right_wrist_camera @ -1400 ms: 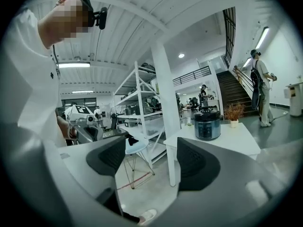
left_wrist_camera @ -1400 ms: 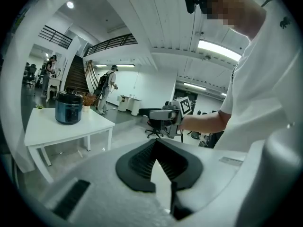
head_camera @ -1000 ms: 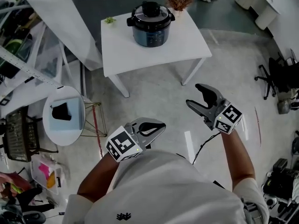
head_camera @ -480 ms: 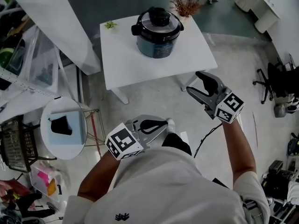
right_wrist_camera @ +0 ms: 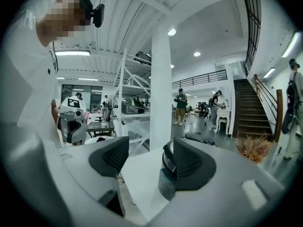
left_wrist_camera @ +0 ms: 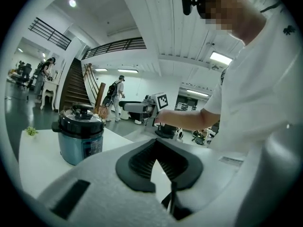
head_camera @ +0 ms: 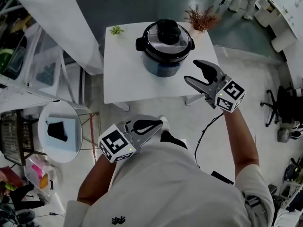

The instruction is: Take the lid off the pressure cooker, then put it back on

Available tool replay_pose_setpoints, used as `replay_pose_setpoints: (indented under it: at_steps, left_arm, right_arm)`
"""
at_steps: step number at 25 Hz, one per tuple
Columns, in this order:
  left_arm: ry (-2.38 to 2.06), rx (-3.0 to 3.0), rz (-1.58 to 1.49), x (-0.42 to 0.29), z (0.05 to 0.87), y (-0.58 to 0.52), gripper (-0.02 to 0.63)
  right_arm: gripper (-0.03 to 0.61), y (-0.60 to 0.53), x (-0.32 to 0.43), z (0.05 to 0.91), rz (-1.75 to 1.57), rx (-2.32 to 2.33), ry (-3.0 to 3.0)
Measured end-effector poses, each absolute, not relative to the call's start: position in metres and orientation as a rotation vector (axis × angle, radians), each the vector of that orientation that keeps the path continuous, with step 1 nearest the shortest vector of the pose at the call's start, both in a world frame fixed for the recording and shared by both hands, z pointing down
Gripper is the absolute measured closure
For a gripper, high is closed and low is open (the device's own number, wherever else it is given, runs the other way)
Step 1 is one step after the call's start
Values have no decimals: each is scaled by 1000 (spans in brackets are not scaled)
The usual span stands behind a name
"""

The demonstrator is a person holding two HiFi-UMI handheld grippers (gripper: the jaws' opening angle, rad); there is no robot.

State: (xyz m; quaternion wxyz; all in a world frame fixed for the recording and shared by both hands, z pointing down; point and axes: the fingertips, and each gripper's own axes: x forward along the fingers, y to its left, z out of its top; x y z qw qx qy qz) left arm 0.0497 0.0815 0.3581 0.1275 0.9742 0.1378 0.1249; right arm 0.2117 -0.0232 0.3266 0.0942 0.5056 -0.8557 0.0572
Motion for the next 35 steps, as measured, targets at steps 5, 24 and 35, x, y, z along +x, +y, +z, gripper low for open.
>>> replay_pose_setpoints:
  at_steps: [5,24,35]
  left_arm:
    - [297,2847,346,96,352,49,607]
    - [-93,2784,346,180,364,-18,607]
    - [-153,2783,363,171,366,-34,607]
  right_arm:
    - [267,-78,254,329,144,1383,-2578]
    - [207,-223,304,383,169,973,-2668]
    - [225,-243,288,403,204,823,-2594]
